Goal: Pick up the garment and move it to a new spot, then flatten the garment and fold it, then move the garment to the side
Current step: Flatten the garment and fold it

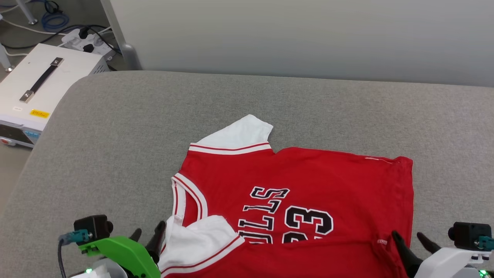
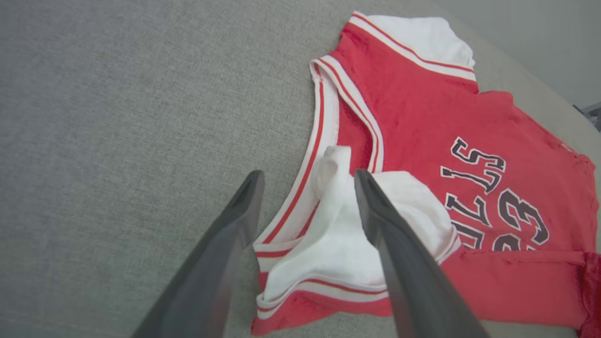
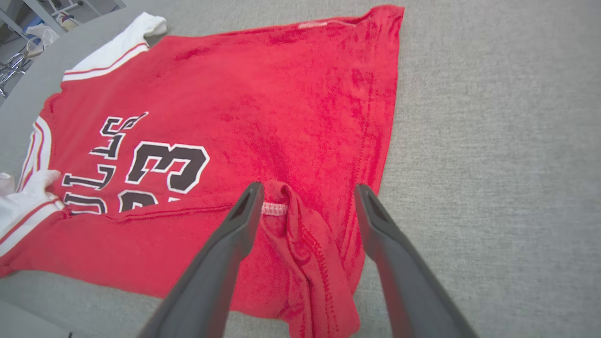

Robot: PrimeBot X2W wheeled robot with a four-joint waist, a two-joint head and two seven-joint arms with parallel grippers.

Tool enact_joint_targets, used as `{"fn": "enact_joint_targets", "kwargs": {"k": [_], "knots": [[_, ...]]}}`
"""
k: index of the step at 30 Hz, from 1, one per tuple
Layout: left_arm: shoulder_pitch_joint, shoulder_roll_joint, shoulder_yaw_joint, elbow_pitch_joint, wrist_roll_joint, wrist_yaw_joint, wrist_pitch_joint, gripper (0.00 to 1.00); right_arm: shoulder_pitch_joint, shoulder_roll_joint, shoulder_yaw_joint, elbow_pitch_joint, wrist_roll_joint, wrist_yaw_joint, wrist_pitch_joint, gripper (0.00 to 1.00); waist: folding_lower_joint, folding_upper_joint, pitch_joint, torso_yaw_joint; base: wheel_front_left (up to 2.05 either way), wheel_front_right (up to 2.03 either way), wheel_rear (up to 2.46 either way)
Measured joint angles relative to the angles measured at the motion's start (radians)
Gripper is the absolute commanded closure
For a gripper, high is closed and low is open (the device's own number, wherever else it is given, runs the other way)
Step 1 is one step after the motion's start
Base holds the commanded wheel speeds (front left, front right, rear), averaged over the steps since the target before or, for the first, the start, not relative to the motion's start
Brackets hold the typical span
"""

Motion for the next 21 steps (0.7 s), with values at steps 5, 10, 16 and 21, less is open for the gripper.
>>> {"fn": "enact_joint_targets", "kwargs": {"k": [5, 10, 16, 21], "knots": [[-0.069, -0.001, 0.007, -0.018, 0.072, -0.003, -0.095, 0.0, -0.047, 0.024, -0.026, -0.036, -0.102, 0.0, -0.177, 0.0, 0.0, 0.0, 0.014, -0.012, 0.0, 0.0, 0.0], [-0.161, -0.003, 0.004, -0.011, 0.135, -0.021, -0.163, 0.0, -0.106, 0.043, -0.033, -0.08, -0.16, 0.0, -0.272, 0.0, 0.0, 0.0, 0.047, -0.022, 0.0, 0.0, 0.0], [-0.33, -0.01, -0.011, 0.044, 0.17, -0.083, -0.172, 0.0, -0.167, 0.05, -0.025, -0.162, -0.199, 0.0, -0.304, 0.0, 0.0, 0.0, 0.116, -0.038, 0.0, 0.0, 0.0], [-0.496, 0.0, -0.027, 0.105, 0.18, -0.148, -0.119, 0.0, -0.217, 0.053, -0.02, -0.205, -0.209, 0.0, -0.303, 0.0, 0.0, 0.0, 0.188, -0.055, 0.0, 0.0, 0.0]]}}
